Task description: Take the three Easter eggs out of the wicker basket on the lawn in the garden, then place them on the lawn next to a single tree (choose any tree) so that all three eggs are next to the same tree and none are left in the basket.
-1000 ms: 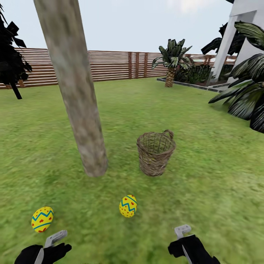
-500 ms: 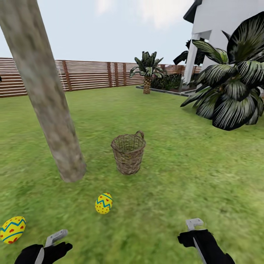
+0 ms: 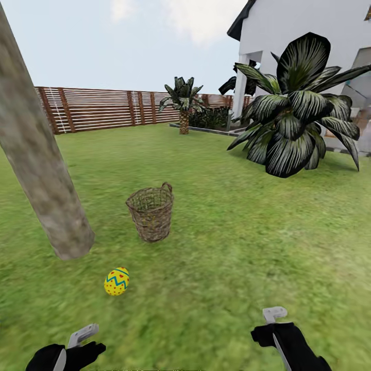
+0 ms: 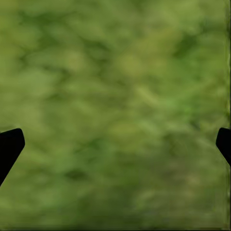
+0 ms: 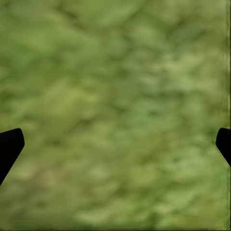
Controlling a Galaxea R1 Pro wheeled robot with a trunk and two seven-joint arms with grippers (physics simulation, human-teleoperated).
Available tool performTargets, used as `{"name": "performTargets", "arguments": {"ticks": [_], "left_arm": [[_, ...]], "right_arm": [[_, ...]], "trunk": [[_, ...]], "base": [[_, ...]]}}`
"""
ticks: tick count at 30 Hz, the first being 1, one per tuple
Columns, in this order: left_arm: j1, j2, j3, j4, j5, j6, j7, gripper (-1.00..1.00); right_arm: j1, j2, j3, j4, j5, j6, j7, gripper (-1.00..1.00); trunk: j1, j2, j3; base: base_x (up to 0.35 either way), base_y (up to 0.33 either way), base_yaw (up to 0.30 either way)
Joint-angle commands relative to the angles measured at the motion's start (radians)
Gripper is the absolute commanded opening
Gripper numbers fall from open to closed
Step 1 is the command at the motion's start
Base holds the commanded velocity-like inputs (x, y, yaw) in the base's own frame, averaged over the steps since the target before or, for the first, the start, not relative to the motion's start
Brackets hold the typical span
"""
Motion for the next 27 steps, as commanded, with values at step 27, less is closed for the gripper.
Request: {"name": "performTargets", "arguments": {"ticks": [27], "left_arm": [[0.0,-0.012,0.005,-0.001,0.006,0.006,-0.001,1.0]], "right_arm": [[0.0,0.002,-0.002,-0.001,0.01,0.003,0.01,1.0]], "trunk": [[0.0,0.0,-0.001]], "base": [[0.205,-0.253,-0.031]]}}
